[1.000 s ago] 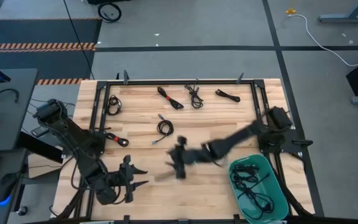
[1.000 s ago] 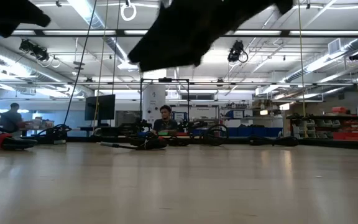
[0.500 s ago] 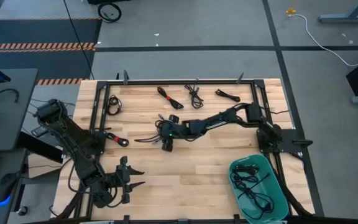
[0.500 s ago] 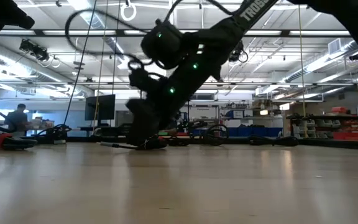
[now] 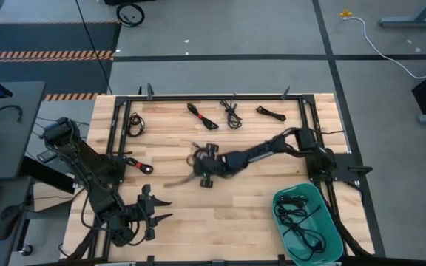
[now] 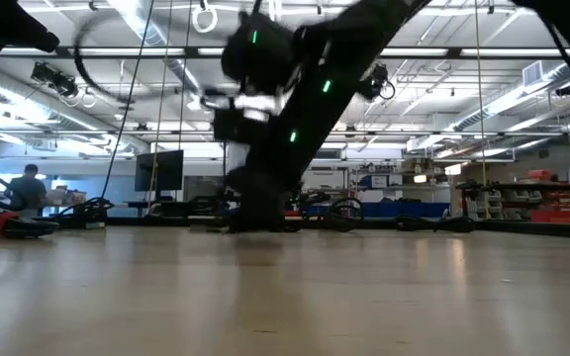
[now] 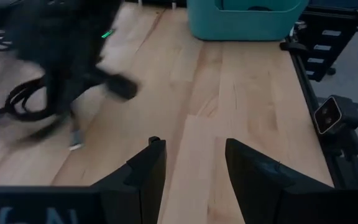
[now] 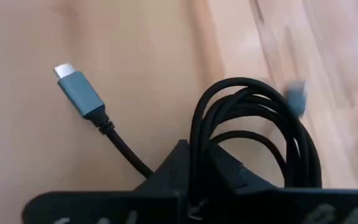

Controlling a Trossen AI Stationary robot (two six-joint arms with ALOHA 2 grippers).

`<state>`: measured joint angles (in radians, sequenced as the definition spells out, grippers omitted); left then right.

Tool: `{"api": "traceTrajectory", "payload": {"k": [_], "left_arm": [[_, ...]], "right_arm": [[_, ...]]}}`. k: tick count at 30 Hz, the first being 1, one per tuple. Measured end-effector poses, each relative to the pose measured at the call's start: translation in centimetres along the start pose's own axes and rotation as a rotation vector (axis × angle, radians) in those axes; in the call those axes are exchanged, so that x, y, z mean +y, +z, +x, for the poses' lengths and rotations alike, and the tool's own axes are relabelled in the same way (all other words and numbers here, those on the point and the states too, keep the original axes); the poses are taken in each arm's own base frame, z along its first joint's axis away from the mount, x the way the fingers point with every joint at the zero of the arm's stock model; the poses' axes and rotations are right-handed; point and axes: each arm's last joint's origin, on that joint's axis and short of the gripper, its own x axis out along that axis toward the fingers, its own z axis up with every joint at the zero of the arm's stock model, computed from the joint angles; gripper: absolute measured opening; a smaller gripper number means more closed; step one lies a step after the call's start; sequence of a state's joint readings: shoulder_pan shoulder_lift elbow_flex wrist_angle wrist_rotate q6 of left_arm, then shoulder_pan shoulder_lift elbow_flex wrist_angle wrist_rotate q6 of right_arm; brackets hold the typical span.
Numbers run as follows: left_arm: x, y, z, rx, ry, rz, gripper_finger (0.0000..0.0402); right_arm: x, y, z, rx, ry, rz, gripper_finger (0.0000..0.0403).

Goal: Pick and place USB-C Cables
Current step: Put the black charger cable into the blue bin

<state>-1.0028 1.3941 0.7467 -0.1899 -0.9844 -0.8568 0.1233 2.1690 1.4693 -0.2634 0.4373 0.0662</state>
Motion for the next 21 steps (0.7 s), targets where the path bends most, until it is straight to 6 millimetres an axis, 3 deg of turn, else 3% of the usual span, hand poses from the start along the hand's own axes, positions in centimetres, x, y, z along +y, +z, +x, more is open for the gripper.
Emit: {"api": "traceTrajectory", "payload": {"k": [4,11,17,21], "left_arm": [[0.0,-0.1,-0.1,0.003,0.0,-0.007,0.0172],[0.1,-0.1,-0.1,-0.015,0.022,0.0,0.0172],[0.3,0.0,-0.1,-0.04,0.052,0.013,0.0172],[0.4,0.0,0.0,-0.052,0.066,0.018,0.0172]], "right_arm": [[3.6,0.8,-6.0,-0.052,0.028,-0.086,0.0029],[10.0,-0.8,-17.8,-0.153,0.2,-0.171,0.0028],[12.9,-3.8,-27.9,-0.211,0.418,0.005,0.0029],[13.9,-6.6,-33.0,-0.159,0.538,0.195,0.0028]]}}
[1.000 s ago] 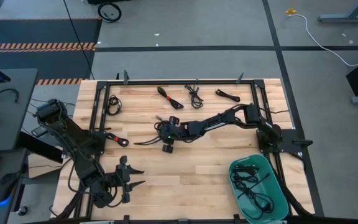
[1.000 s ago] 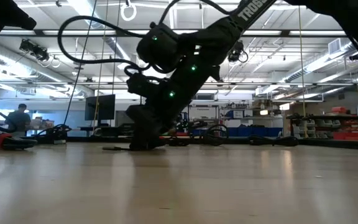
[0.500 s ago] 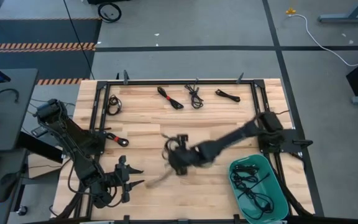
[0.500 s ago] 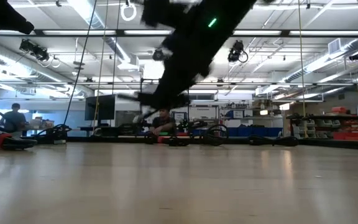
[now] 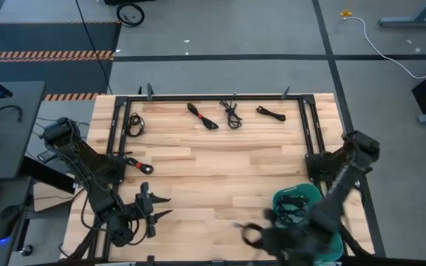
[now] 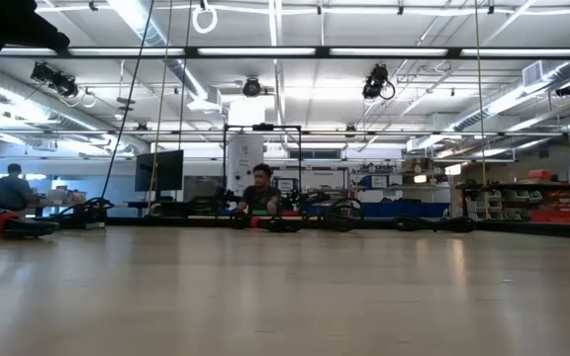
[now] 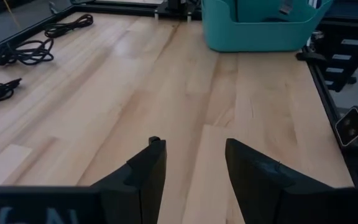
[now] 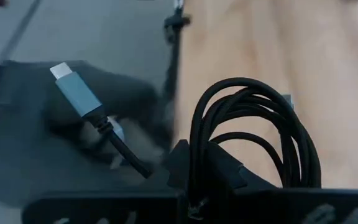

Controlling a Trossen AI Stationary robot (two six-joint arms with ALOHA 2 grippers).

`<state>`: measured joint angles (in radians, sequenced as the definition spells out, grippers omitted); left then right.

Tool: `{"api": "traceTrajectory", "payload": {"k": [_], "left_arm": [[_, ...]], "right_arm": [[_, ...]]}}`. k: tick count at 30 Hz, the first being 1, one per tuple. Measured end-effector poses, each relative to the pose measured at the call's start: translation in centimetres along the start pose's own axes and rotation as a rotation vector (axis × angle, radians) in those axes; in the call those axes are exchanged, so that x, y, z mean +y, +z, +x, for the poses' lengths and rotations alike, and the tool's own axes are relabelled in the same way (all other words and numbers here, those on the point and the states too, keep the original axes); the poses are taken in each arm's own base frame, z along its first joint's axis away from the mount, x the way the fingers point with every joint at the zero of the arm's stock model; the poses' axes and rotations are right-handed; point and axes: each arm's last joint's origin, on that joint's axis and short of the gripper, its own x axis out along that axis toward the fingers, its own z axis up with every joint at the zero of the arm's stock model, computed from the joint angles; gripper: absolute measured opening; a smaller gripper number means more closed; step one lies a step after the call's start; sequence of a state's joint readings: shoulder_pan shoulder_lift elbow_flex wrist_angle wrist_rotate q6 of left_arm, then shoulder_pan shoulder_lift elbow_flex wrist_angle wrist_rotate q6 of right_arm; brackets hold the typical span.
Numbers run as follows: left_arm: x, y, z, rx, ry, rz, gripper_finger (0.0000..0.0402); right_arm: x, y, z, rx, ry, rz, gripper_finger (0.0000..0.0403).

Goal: Pick and place USB-C Cables
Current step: Put the black charger cable into the blue bin

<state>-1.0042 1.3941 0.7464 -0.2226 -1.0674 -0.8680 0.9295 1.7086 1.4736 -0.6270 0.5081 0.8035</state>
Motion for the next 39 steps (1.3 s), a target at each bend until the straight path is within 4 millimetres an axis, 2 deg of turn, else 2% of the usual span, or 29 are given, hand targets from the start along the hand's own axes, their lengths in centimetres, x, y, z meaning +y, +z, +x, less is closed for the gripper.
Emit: {"api": "traceTrajectory", "payload": {"k": [5,11,15,22,30,39], "left_arm": [[0.0,0.0,0.0,-0.01,0.009,0.0,0.0172],[0.0,0.0,0.0,-0.016,0.013,-0.001,0.0172],[0.1,0.1,0.0,-0.029,0.025,-0.002,0.0172],[0.1,0.1,0.0,-0.033,0.028,-0.002,0.0172],[0.1,0.1,0.0,-0.035,0.029,-0.005,0.0172],[0.1,0.1,0.0,-0.036,0.03,-0.012,0.0172]], "right_arm": [[1.8,-3.9,-3.7,0.078,-0.014,0.2,0.0029],[0.3,-8.9,-5.8,0.201,-0.313,0.325,0.0028],[-1.7,-11.9,-5.5,0.239,-0.481,0.356,0.0029],[-5.0,-16.2,-2.9,0.264,-0.59,0.355,0.0029],[-7.3,-18.4,-1.4,0.381,-0.641,0.38,0.0047],[-7.4,-18.5,-1.7,0.459,-0.664,0.346,0.0102]]}}
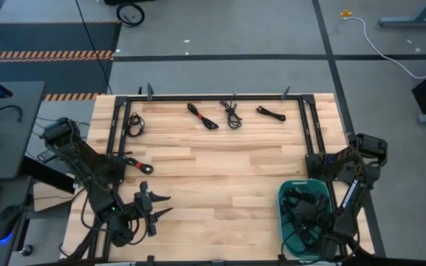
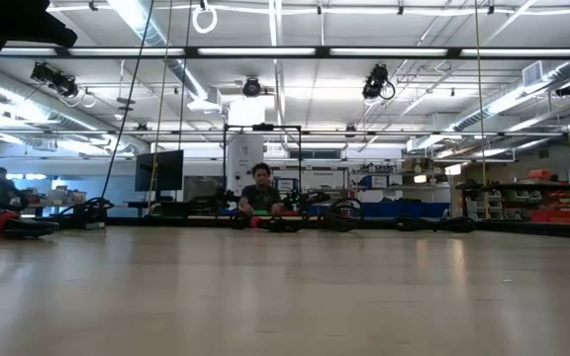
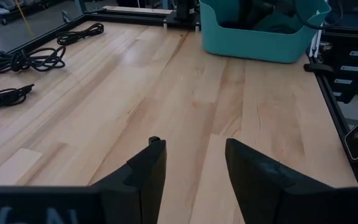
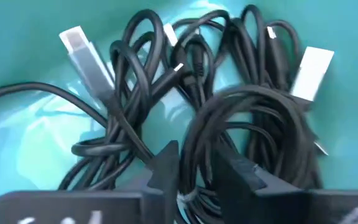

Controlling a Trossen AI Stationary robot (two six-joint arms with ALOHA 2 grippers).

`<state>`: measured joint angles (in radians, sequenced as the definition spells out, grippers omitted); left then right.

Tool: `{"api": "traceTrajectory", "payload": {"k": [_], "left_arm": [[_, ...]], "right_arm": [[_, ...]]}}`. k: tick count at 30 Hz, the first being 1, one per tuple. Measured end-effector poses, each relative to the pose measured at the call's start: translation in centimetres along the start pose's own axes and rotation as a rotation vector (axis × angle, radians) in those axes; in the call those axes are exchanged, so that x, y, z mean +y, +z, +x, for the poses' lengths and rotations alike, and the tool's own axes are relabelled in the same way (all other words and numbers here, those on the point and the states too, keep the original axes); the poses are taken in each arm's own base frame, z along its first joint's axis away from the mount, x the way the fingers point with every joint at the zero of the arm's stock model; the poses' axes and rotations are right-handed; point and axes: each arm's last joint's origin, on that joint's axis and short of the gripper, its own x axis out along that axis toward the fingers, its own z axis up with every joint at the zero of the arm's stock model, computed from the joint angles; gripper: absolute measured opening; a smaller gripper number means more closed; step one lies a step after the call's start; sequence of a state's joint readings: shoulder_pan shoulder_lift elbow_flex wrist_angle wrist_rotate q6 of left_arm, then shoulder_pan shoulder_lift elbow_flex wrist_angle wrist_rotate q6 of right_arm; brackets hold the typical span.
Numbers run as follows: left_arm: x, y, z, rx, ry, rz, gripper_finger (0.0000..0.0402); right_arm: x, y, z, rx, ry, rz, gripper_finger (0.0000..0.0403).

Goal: Pick and place USB-C Cables
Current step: Put the black charger cable into the blue bin

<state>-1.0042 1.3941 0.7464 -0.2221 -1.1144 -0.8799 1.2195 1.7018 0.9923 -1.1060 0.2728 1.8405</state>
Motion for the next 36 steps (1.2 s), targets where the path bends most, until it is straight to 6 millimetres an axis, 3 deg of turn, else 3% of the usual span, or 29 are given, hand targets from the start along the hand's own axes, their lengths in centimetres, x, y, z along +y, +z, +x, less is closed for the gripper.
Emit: {"api": "traceTrajectory", "payload": {"k": [6,14,17,20,24,27,31,36], "left_arm": [[0.0,0.0,0.0,0.0,0.0,-0.001,0.0172],[0.0,0.0,0.0,0.0,0.0,-0.001,0.0172],[0.0,0.0,0.0,0.0,0.0,-0.001,0.0172],[0.0,0.0,0.0,0.0,0.0,-0.002,0.0172],[0.0,0.0,0.0,0.0,-0.001,-0.006,0.0172],[0.0,0.0,0.0,0.0,0.0,-0.008,0.0172],[0.1,0.1,0.3,-0.007,0.016,-0.007,0.0172],[0.7,0.5,1.2,0.051,0.011,0.024,0.0172]], "right_arm": [[0.1,0.6,-2.8,0.038,-0.072,-0.017,0.0137],[0.9,2.7,-8.9,0.019,-0.034,0.006,0.0137],[1.4,3.9,-10.3,-0.081,0.045,0.039,0.0137],[2.2,5.1,-10.8,-0.326,0.156,0.069,0.0137],[4.0,6.6,-10.5,-0.753,0.311,0.077,0.0137],[5.9,7.8,-9.5,-0.958,0.337,0.076,0.0136],[8.2,10.3,-6.9,-1.003,0.344,0.08,0.0136],[9.2,14.2,-2.2,-0.973,0.516,0.077,0.0136]]}}
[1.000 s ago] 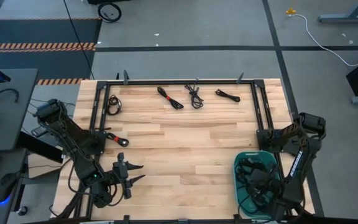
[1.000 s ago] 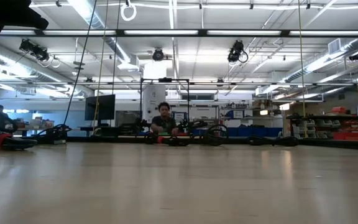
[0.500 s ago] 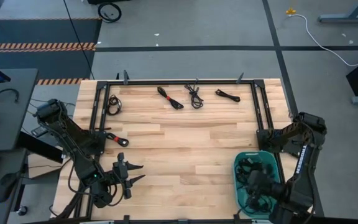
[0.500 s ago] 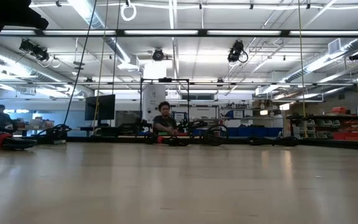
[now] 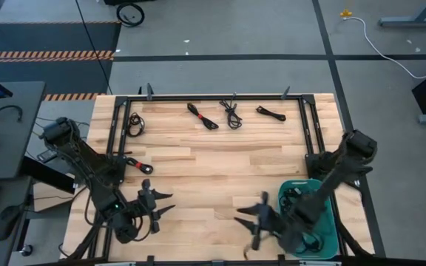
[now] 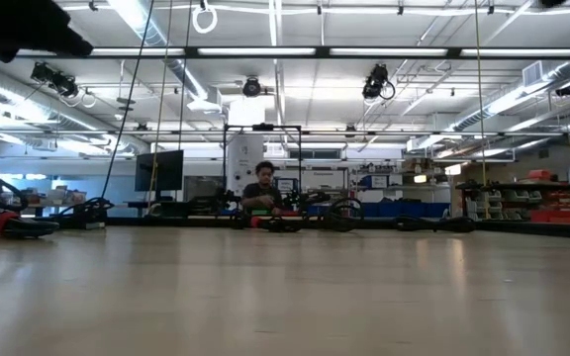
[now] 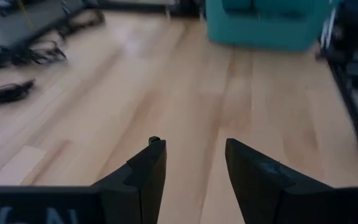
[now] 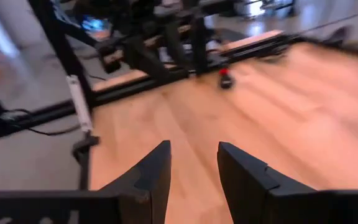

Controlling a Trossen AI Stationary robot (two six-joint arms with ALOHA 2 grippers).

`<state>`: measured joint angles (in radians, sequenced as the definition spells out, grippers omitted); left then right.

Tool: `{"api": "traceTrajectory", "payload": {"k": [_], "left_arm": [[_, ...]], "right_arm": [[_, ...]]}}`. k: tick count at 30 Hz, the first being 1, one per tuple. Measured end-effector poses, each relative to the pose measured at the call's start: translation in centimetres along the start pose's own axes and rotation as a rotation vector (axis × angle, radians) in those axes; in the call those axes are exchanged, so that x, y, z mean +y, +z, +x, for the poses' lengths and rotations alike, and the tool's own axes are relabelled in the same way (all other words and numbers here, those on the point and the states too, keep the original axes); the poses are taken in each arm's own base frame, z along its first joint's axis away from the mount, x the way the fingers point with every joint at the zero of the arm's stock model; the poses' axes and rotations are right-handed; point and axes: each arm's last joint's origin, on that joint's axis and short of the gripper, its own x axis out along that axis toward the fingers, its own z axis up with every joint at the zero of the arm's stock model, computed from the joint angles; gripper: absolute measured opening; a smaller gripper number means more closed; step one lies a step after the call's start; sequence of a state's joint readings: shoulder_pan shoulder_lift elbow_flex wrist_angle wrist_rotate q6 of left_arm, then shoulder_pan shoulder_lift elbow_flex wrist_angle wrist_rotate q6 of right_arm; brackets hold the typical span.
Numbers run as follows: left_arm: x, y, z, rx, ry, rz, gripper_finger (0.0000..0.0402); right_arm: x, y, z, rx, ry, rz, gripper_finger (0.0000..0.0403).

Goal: Pick and place USB-C Cables
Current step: Put the black charger cable into the blue bin

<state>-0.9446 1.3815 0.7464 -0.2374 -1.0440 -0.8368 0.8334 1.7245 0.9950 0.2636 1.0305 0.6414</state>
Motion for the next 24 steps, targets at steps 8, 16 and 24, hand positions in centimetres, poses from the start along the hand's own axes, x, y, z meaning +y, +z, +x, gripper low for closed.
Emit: {"api": "traceTrajectory", "payload": {"k": [8,16,24], "left_arm": [[6.0,1.4,0.8,0.466,0.027,-0.022,0.0172],[12.0,0.6,1.6,1.05,0.265,-0.02,0.0172],[14.4,0.5,4.6,1.18,0.205,0.183,0.0171]], "right_arm": [[-2.1,-3.7,6.4,-0.087,0.179,0.038,0.0136],[-1.8,-6.7,9.3,-0.09,0.192,0.043,0.0136],[-1.0,-6.3,9.5,-0.088,0.247,0.031,0.0136]]}}
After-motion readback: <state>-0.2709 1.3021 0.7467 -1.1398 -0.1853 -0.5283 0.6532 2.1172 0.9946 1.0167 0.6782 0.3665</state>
